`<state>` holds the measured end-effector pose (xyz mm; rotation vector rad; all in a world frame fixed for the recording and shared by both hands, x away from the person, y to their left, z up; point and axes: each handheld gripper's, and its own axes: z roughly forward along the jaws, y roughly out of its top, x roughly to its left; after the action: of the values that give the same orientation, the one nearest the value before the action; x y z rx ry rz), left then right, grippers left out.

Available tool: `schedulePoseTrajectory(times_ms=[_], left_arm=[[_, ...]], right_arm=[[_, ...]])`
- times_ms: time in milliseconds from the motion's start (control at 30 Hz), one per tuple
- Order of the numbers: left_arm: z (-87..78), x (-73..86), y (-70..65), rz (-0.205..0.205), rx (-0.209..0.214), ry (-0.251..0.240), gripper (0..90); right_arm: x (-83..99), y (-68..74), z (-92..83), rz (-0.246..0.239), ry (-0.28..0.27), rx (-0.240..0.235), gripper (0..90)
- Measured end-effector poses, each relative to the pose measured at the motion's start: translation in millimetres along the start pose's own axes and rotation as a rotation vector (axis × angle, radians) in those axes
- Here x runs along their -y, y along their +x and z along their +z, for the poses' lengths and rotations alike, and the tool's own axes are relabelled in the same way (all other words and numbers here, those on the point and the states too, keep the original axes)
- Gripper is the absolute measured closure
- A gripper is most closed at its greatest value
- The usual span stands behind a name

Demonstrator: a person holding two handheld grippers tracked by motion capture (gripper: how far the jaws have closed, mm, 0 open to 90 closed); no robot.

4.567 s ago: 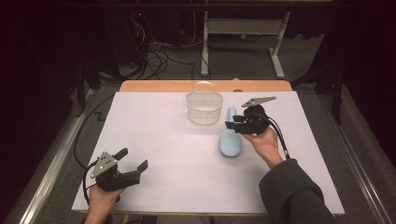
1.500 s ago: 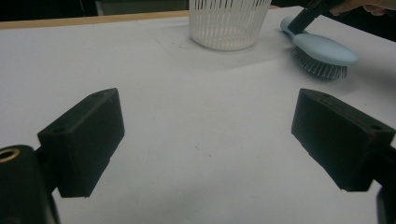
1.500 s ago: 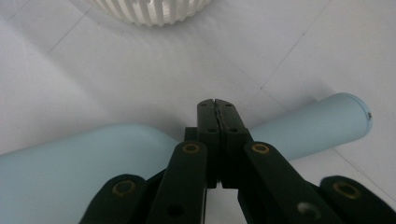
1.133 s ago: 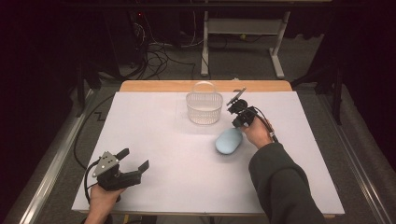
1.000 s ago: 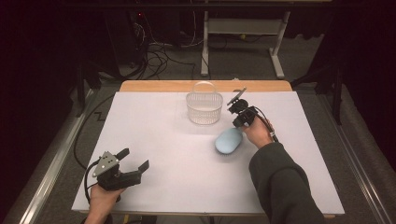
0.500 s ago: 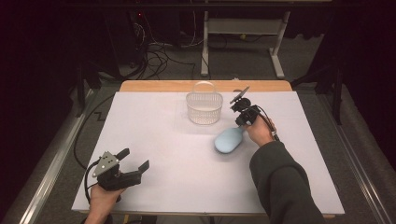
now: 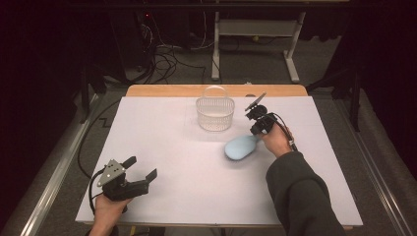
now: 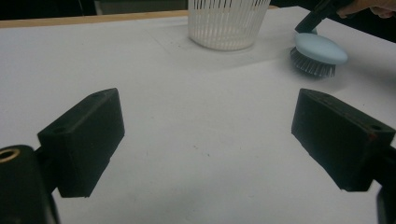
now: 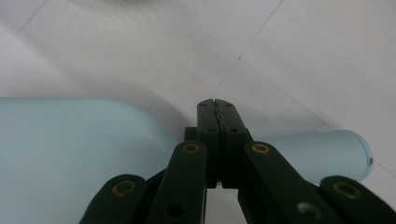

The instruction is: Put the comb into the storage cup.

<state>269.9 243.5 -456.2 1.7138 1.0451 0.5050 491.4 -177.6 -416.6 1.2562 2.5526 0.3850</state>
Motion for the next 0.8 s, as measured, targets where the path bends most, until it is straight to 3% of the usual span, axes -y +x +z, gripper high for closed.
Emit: schedulePoseTrajectory(times_ms=[800], left_arm=[[1.0,0.5,-0.8,-0.004,-0.002,0.005,8.7]], right_arm=[[28.7,-8.3,-7.1,0.027,0.019,-0.038,90.0]])
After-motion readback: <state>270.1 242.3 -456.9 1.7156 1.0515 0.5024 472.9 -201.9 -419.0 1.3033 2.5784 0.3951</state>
